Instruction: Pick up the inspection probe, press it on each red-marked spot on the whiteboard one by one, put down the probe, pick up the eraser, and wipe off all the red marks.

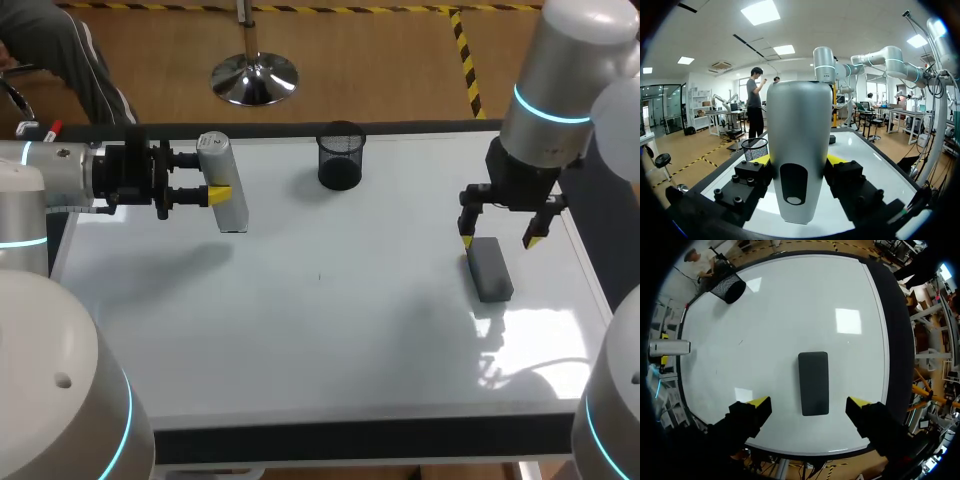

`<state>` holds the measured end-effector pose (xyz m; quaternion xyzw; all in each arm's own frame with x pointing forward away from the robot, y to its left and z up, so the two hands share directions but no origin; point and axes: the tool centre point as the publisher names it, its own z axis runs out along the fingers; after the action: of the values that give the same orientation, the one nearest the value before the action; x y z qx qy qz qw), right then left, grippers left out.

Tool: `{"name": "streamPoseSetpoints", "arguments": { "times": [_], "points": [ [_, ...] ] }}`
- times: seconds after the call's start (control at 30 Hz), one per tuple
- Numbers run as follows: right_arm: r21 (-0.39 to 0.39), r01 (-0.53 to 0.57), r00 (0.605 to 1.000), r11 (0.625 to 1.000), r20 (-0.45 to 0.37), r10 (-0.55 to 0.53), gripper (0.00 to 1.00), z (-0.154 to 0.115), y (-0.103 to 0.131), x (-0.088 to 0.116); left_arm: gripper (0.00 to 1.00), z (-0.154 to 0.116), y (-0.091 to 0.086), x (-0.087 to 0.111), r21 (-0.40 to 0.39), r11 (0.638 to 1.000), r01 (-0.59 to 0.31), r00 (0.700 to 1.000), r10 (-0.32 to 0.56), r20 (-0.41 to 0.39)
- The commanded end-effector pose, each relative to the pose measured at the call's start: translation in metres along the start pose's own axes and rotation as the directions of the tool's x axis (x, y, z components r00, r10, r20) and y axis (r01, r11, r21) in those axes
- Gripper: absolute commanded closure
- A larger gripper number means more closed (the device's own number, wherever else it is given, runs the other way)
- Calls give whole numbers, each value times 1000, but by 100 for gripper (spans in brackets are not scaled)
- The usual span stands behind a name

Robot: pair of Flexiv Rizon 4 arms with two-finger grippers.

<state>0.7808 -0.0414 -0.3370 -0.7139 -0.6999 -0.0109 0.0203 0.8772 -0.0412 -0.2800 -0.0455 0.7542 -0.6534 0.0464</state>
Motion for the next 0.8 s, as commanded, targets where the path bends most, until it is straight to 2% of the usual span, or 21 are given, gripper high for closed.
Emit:
{"name": "streamPoseSetpoints", "arguments": {
  "times": [0.03, 0.4, 0.8],
  "points": [
    [-1, 2, 1000, 1000, -2, -2, 0, -2, -1, -1, 100, 0, 0, -1, 2, 1000, 0, 1000, 0, -2],
    [-1, 2, 1000, 1000, -2, -2, 0, -2, -1, -1, 100, 0, 0, -1, 2, 1000, 0, 1000, 0, -2],
    [-1, 2, 1000, 1000, -2, -2, 0, -2, -1, -1, 100, 8, -18, -15, -13, 1000, 1, 999, -2, -48]
  ]
}}
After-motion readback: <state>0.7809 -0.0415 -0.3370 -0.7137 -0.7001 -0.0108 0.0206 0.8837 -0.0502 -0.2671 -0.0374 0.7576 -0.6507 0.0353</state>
